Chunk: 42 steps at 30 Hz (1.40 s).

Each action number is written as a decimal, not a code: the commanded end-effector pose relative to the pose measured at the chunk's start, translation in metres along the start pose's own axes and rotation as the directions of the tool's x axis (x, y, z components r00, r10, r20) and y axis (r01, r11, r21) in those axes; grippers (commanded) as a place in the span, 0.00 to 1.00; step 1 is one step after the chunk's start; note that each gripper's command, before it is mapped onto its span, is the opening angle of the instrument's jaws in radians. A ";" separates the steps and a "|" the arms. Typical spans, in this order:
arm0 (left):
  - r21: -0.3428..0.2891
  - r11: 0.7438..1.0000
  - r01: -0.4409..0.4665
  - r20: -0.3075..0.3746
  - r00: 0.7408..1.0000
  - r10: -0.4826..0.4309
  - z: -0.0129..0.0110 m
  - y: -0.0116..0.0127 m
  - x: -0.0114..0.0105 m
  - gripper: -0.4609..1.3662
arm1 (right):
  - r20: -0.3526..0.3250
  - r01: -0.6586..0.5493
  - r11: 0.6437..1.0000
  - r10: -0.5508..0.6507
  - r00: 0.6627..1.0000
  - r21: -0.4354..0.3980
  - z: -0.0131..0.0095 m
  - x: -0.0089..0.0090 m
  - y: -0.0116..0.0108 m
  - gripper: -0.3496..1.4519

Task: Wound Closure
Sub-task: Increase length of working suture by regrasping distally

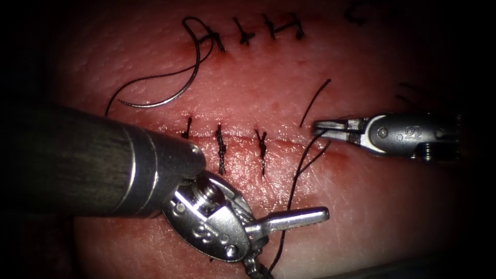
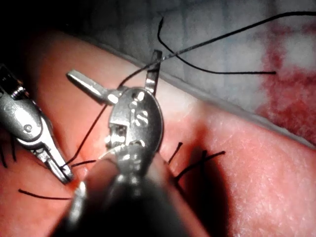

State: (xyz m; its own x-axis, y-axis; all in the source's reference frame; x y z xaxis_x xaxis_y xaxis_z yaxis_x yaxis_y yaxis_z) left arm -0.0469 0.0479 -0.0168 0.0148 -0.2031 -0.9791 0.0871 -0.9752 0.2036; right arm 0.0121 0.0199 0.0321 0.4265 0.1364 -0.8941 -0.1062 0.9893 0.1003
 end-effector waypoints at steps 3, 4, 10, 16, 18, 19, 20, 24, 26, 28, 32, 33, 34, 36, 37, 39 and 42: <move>-0.001 1.000 -0.011 -0.003 1.000 0.011 -0.0004 0.0002 0.0000 0.80 | 0.004 -0.005 1.000 0.005 1.000 -0.005 0.0001 -0.0003 0.0004 0.00; -0.003 1.000 -0.012 -0.004 1.000 0.012 -0.0006 0.0003 0.0000 0.79 | 0.007 -0.004 1.000 0.004 1.000 -0.005 0.0001 -0.0004 0.0005 0.00; -0.009 1.000 -0.017 -0.007 1.000 0.017 -0.0010 0.0010 0.0004 0.66 | 0.010 -0.014 1.000 0.014 1.000 -0.009 0.0003 -0.0010 0.0009 0.00; -0.012 1.000 -0.028 -0.008 1.000 0.028 -0.0009 0.0015 0.0010 0.62 | 0.020 -0.019 1.000 0.019 1.000 -0.009 0.0006 -0.0017 0.0009 0.00; -0.013 0.999 -0.031 -0.010 0.999 0.030 -0.0008 0.0017 0.0012 0.62 | 0.025 -0.022 1.000 0.022 0.999 -0.008 0.0007 -0.0019 0.0008 0.00; -0.015 0.999 -0.033 -0.012 0.999 0.032 -0.0007 0.0019 0.0012 0.60 | 0.027 -0.020 1.000 0.020 0.999 -0.007 0.0008 -0.0021 0.0008 0.00; -0.016 0.999 -0.034 -0.014 0.999 0.034 -0.0006 0.0019 0.0013 0.60 | 0.030 -0.025 1.000 0.025 0.999 -0.007 0.0008 -0.0021 0.0008 0.00; -0.021 0.999 -0.037 -0.024 0.999 0.037 -0.0006 0.0021 0.0014 0.58 | 0.030 -0.022 1.000 0.023 0.999 -0.007 0.0009 -0.0023 0.0008 0.00; -0.023 0.999 -0.038 -0.026 0.999 0.037 -0.0008 0.0021 0.0015 0.56 | 0.030 -0.023 1.000 0.023 0.999 -0.007 0.0009 -0.0023 0.0008 0.00; -0.024 0.999 -0.044 -0.027 0.999 0.043 -0.0009 0.0022 0.0015 0.53 | 0.030 -0.023 1.000 0.023 0.999 -0.007 0.0009 -0.0023 0.0009 0.00; -0.029 0.998 -0.048 -0.029 0.998 0.047 -0.0012 0.0026 0.0016 0.46 | 0.035 -0.023 1.000 0.023 0.999 -0.004 0.0009 -0.0023 0.0009 0.00; -0.029 0.998 -0.049 -0.029 0.998 0.049 -0.0012 0.0028 0.0017 0.45 | 0.035 -0.023 1.000 0.023 0.999 -0.004 0.0009 -0.0023 0.0010 0.00; -0.029 0.998 -0.056 -0.029 0.998 0.056 -0.0012 0.0029 0.0017 0.45 | 0.035 -0.023 1.000 0.023 0.999 -0.005 0.0009 -0.0023 0.0010 0.00; -0.030 0.998 -0.058 -0.030 0.998 0.057 -0.0011 0.0030 0.0018 0.42 | 0.035 -0.023 1.000 0.023 0.999 -0.005 0.0009 -0.0023 0.0010 0.00; -0.030 0.998 -0.064 -0.031 0.998 0.063 -0.0010 0.0030 0.0019 0.32 | 0.035 -0.023 1.000 0.023 0.999 -0.005 0.0009 -0.0023 0.0010 0.00; -0.030 0.997 -0.076 -0.032 0.997 0.075 -0.0010 0.0029 0.0019 0.06 | 0.035 -0.023 1.000 0.023 0.999 -0.004 0.0009 -0.0023 0.0010 0.00; -0.029 0.994 -0.109 -0.035 0.994 0.108 -0.0010 0.0028 0.0019 0.06 | 0.034 -0.023 1.000 0.023 0.999 -0.003 0.0009 -0.0023 0.0009 0.00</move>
State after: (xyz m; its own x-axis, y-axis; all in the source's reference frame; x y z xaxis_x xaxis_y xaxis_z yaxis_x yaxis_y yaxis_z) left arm -0.0454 0.0450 -0.0181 0.0635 -0.3146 -0.9471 0.1144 -0.9405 0.3200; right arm 0.0118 0.0205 0.0346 0.4548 0.1609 -0.8759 -0.1161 0.9859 0.1208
